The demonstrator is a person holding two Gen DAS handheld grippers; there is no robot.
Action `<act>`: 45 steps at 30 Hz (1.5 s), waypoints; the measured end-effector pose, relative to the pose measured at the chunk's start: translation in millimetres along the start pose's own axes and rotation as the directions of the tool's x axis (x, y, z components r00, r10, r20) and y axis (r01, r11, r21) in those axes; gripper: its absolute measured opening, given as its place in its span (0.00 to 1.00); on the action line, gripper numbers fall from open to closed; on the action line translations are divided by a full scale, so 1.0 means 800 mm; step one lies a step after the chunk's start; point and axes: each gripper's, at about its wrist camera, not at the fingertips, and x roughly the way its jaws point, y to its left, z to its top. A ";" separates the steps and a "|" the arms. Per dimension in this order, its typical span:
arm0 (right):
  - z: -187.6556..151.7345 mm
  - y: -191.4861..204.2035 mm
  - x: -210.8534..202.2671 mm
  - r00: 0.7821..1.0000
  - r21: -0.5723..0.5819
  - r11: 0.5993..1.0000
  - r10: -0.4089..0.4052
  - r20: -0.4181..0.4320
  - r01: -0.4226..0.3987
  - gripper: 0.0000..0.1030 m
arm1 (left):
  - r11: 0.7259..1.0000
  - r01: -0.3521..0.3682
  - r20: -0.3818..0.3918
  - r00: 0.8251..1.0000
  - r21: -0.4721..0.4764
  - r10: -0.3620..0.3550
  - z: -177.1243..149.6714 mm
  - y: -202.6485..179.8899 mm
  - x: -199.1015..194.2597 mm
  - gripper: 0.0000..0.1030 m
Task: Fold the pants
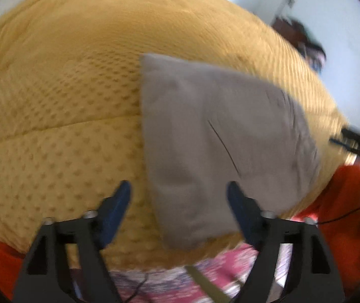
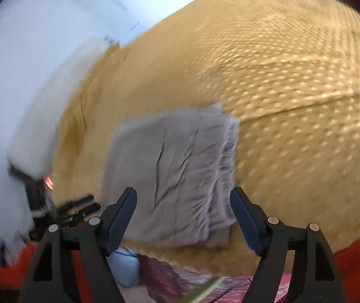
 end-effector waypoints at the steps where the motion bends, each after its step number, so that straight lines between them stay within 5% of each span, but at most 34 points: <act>1: 0.005 -0.012 0.006 0.999 0.044 0.998 0.034 -0.033 -0.032 0.74 | 0.998 0.039 -0.018 0.999 -0.056 -0.040 0.007 0.014 0.004 0.84; 4: 0.011 -0.045 0.052 0.985 0.111 0.992 0.070 -0.160 -0.052 0.74 | 0.980 0.136 -0.097 0.984 -0.149 -0.151 0.022 0.035 0.036 0.84; 7: 0.005 -0.060 0.104 0.953 0.167 0.980 0.149 -0.263 -0.107 0.73 | 0.970 0.155 -0.199 0.961 -0.186 -0.192 0.028 0.039 0.077 0.84; 8: 0.004 -0.056 0.118 0.939 0.174 0.973 0.195 -0.282 -0.150 0.62 | 0.962 0.180 -0.224 0.948 -0.207 -0.226 0.028 0.038 0.088 0.84; 9: 0.005 -0.050 0.125 0.937 0.150 0.978 0.183 -0.299 -0.144 0.56 | 0.955 0.191 -0.227 0.943 -0.226 -0.242 0.026 0.034 0.092 0.81; 10: 0.002 -0.038 0.127 0.942 0.088 0.990 0.133 -0.307 -0.111 0.53 | 0.949 0.211 -0.216 0.941 -0.235 -0.262 0.026 0.029 0.091 0.60; 13: 0.004 0.006 0.109 0.959 -0.096 0.995 0.003 -0.283 -0.031 0.40 | 0.972 0.188 -0.191 0.958 -0.143 -0.214 0.024 0.003 0.064 0.19; 14: 0.003 0.023 0.100 0.964 -0.144 0.989 -0.017 -0.266 -0.022 0.37 | 0.973 0.193 -0.183 0.959 -0.128 -0.215 0.026 -0.001 0.056 0.14; 19: 0.027 0.110 0.060 0.987 -0.303 0.952 0.004 -0.164 -0.054 0.34 | 0.976 0.201 -0.078 0.975 -0.081 -0.208 0.064 -0.013 -0.008 0.14; 24: 0.114 0.162 0.046 0.997 -0.376 0.923 0.067 -0.048 -0.080 0.34 | 0.975 0.216 0.081 0.974 -0.047 -0.211 0.140 0.001 -0.061 0.14; 27: 0.184 0.177 0.066 0.995 -0.384 0.919 0.097 0.005 -0.088 0.36 | 0.986 0.164 0.183 0.971 -0.035 -0.155 0.197 0.011 -0.070 0.17; 28: 0.199 0.174 0.075 0.996 -0.374 0.924 0.093 0.015 -0.081 0.38 | 0.993 0.118 0.216 0.970 -0.027 -0.110 0.209 0.013 -0.065 0.29; 29: 0.212 0.165 0.082 0.997 -0.356 0.933 0.067 0.028 -0.053 0.45 | 0.996 0.080 0.241 0.968 -0.027 -0.071 0.215 0.015 -0.060 0.54; 31: 0.224 0.142 0.097 0.998 -0.300 0.952 -0.050 0.041 0.060 0.60 | 0.991 -0.106 0.277 0.952 -0.086 0.126 0.211 0.028 -0.045 0.78; 32: 0.229 0.130 0.103 0.993 -0.286 0.951 -0.108 0.048 0.117 0.62 | 0.973 -0.198 0.270 0.937 -0.115 0.222 0.197 0.036 -0.038 0.78; 35: 0.200 0.087 0.095 0.951 -0.259 0.915 -0.299 0.082 0.310 0.74 | 0.968 -0.241 0.228 0.941 -0.073 0.251 0.145 0.038 -0.021 0.79; 38: 0.155 0.067 0.067 0.907 -0.267 0.867 -0.405 0.117 0.421 0.90 | 0.914 -0.404 0.242 0.885 -0.026 0.398 0.081 0.024 -0.019 0.84; 42: 0.108 0.073 0.046 0.891 -0.257 0.853 -0.432 0.140 0.454 1.00 | 0.880 -0.474 0.264 0.852 0.026 0.451 0.042 -0.012 -0.037 0.90; 45: 0.082 0.102 0.031 0.893 -0.256 0.856 -0.425 0.146 0.449 1.00 | 0.887 -0.460 0.283 0.857 0.038 0.432 0.065 -0.040 -0.063 0.92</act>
